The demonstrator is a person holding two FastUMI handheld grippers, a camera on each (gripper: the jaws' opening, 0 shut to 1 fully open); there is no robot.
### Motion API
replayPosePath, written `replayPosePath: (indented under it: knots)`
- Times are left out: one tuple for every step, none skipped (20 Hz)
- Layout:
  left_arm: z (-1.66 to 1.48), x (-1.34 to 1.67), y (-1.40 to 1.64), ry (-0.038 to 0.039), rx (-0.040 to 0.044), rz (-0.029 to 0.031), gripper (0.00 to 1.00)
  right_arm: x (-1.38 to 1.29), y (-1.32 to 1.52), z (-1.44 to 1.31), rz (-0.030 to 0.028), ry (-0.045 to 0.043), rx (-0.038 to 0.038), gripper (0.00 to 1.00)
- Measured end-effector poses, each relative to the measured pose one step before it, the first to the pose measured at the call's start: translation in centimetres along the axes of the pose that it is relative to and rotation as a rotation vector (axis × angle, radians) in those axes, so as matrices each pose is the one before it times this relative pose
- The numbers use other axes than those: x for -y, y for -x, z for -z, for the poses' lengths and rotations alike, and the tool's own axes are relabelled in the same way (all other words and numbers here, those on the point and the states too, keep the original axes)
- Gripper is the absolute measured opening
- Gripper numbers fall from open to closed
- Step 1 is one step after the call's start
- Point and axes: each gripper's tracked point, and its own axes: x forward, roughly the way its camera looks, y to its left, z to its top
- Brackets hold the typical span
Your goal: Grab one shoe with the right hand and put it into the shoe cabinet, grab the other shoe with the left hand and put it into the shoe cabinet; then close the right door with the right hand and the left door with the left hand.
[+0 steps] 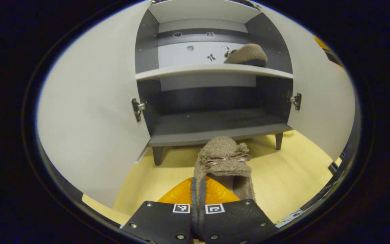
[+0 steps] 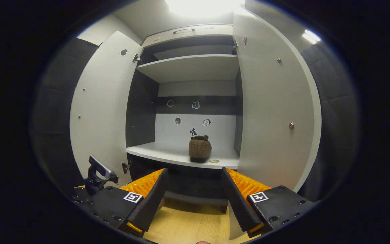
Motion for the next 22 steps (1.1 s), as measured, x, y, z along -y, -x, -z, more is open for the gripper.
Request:
replayPosePath:
  knots:
    - [-1.192,-0.002,0.488,0.00530,0.02327,-0.00064,0.01,-0.099,0.091,0.072,-0.00217,-0.00016,-0.00098,0.97]
    - [-1.034,-0.214,0.227,0.00497,0.02255,-0.00113,0.01,-0.079,0.188,-0.012,-0.00197,0.00009,-0.00096,0.98]
    - [-1.301,-0.134,0.364,0.00435,0.02322,-0.00371,0.01,-0.031,0.070,0.112,-0.00091,0.00023,-0.00178,0.99]
    - [-1.031,-0.216,0.355,0.00598,0.02462,-0.00436,0.00,-0.004,0.115,0.003,-0.00108,-0.00220,-0.00037,0.99]
    - [-1.284,-0.153,0.266,0.00874,0.02613,-0.00463,0.00,-0.046,0.073,0.016,-0.00106,-0.00436,-0.00047,0.99]
    - [-1.488,-0.090,0.309,0.00972,0.02675,-0.00424,0.01,-0.015,0.119,-0.055,-0.00098,-0.00567,0.00076,0.99]
    - [-1.399,-0.128,0.198,0.01135,0.02582,-0.00423,0.01,-0.051,0.013,0.041,-0.00111,-0.00430,0.00000,0.99]
    - [-1.348,0.034,0.353,0.01185,0.02629,-0.00111,0.01,0.025,0.042,-0.016,0.00060,-0.00278,0.00098,0.99]
    - [-1.553,-0.008,0.096,0.01155,0.02631,-0.00171,0.01,0.012,0.002,0.047,-0.00034,-0.00187,0.00045,0.99]
    - [-1.451,-0.119,-0.088,0.00819,0.02672,-0.00039,0.01,-0.028,0.016,0.101,-0.00207,-0.00143,-0.00314,0.99]
    - [-1.494,-0.111,-0.019,0.00448,0.02764,-0.00246,0.01,-0.048,0.019,0.246,-0.00191,-0.00046,-0.00374,0.98]
    - [-1.140,-0.223,-0.429,0.00326,0.02367,-0.00305,0.01,-0.036,0.067,0.161,-0.00224,0.00071,-0.00489,0.98]
    - [-1.109,-0.082,-0.523,0.00422,0.02235,-0.00297,0.01,-0.006,-0.040,0.110,-0.00001,0.00012,-0.00299,0.98]
    - [-0.811,-0.085,-0.519,0.00407,0.01765,-0.00267,0.01,-0.019,0.086,0.006,0.00096,-0.00125,-0.00055,0.98]
    - [-0.919,0.080,-0.609,0.00151,0.01561,-0.00044,0.01,-0.056,-0.089,0.098,0.00023,-0.00310,-0.00103,0.99]
    - [-0.606,-0.014,-0.432,0.00024,0.01281,-0.00106,0.01,-0.111,0.026,0.144,-0.00191,-0.00335,-0.00230,0.98]
    - [-0.692,0.060,-0.447,-0.00042,0.01269,-0.00076,0.01,-0.073,-0.031,0.153,-0.00109,-0.00214,-0.00320,0.99]
    - [-0.583,-0.033,-0.444,0.00066,0.01220,-0.00097,0.01,-0.040,-0.026,0.148,-0.00130,-0.00042,-0.00261,0.99]
    - [-0.712,0.073,-0.656,0.00093,0.01081,0.00093,0.01,0.009,0.050,0.203,0.00039,0.00057,-0.00341,0.99]
    - [-0.620,0.071,-0.626,0.00277,0.01039,-0.00020,0.01,0.010,-0.002,0.138,0.00035,0.00010,-0.00299,0.99]
    - [-0.631,0.090,-0.691,-0.00206,0.00936,0.00162,0.01,-0.039,-0.198,0.178,-0.00018,-0.00099,-0.00306,0.99]
    - [-0.485,0.036,-0.647,-0.00372,0.00907,-0.00144,0.01,-0.039,-0.191,0.170,0.00167,-0.00200,-0.00289,0.99]
